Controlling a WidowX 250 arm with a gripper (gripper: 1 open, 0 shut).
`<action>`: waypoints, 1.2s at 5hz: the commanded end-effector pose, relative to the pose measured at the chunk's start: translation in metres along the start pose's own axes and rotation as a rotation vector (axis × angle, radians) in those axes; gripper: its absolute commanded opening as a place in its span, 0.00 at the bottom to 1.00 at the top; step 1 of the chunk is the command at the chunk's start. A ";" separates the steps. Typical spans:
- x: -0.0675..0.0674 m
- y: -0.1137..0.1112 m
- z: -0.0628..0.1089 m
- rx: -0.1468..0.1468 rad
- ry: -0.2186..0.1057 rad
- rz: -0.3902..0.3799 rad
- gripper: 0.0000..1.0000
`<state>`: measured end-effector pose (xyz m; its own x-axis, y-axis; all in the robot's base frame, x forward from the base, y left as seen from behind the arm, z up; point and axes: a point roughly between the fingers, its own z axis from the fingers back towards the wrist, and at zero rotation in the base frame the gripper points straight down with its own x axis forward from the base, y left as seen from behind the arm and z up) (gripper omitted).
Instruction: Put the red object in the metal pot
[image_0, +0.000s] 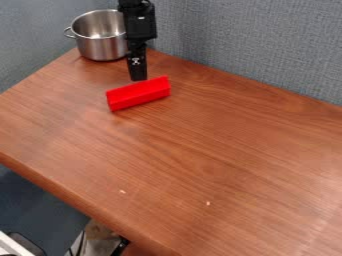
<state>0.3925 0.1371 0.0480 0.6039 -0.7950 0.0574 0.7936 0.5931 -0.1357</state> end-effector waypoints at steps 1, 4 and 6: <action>0.014 0.002 0.040 0.068 -0.040 0.019 1.00; 0.000 0.035 0.039 -0.016 -0.078 0.123 1.00; 0.017 0.034 0.038 -0.036 -0.047 0.180 1.00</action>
<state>0.4249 0.1490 0.0520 0.7454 -0.6653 0.0422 0.6517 0.7139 -0.2561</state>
